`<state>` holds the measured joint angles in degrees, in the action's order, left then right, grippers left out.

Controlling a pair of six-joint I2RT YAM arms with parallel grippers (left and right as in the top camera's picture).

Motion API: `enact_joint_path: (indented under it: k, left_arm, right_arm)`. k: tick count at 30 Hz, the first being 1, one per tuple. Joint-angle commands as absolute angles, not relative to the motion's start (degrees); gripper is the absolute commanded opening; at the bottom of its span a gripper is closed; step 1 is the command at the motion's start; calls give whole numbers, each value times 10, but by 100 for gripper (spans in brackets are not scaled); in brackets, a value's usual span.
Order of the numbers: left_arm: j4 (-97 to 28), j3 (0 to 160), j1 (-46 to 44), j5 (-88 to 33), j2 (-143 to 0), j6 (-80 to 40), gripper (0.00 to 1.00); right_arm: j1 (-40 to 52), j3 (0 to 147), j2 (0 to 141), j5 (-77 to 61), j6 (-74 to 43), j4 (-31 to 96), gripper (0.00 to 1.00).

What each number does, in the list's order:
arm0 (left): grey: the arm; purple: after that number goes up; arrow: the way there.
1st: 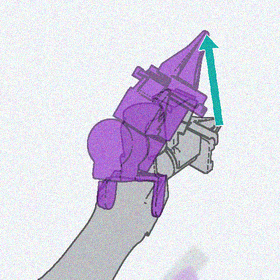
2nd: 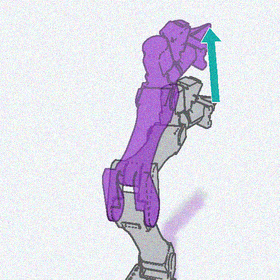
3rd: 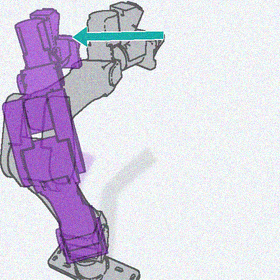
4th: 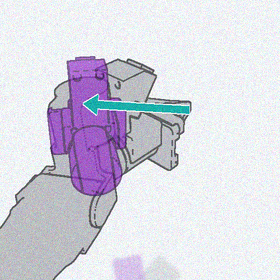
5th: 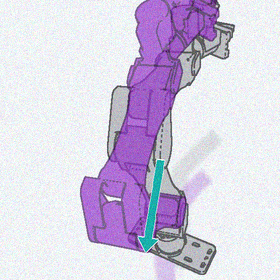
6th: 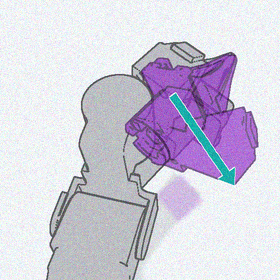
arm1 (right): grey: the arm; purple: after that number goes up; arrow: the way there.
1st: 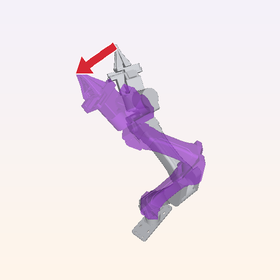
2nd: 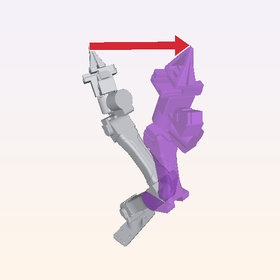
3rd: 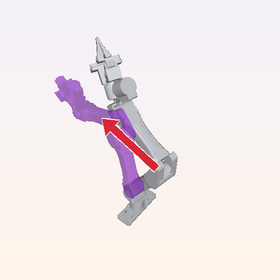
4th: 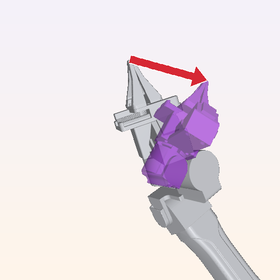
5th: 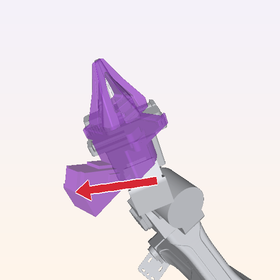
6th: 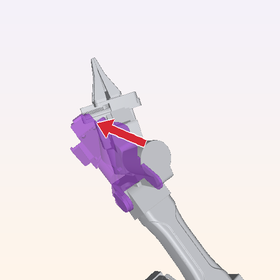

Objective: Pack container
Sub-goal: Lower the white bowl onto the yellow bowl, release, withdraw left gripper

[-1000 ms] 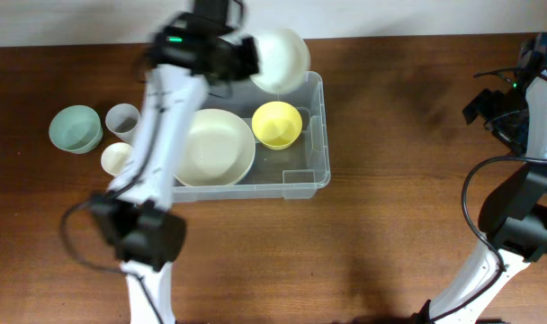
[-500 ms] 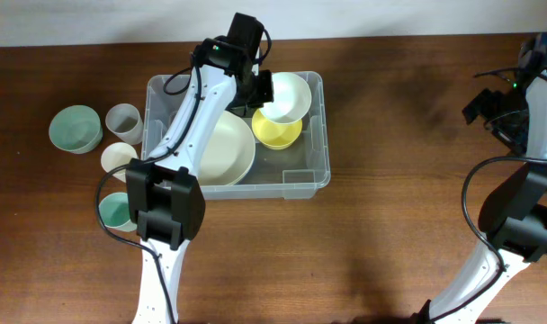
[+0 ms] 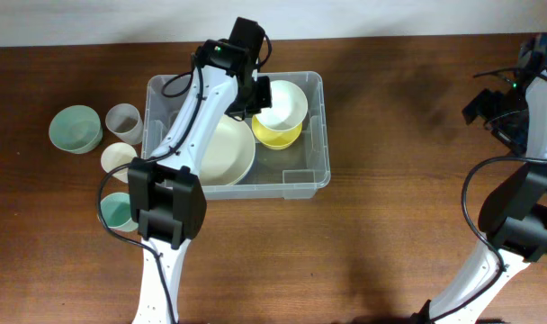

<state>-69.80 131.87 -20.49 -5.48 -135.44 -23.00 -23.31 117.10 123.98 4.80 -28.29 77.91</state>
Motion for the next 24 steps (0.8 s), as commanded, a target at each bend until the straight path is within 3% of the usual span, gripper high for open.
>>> enact_joint_path:
  k: [1,14,17,24]
  left_arm:
    - [-699,1317,-203,-65,-1378,-199,2]
    - [-693,1317,-193,-85,-1392,-192,11]
    - [-693,1318,-185,-85,-1392,-192,24]
    - [-711,1380,-150,-71,-1392,-176,41]
  right_arm:
    - [-232,1170,1232,49,-284,779,99]
    - [-232,1170,1232,49,-284,779,99]
    - [-232,1170,1232,49,-284,779,99]
    - [-232,1170,1232,49,-284,779,99]
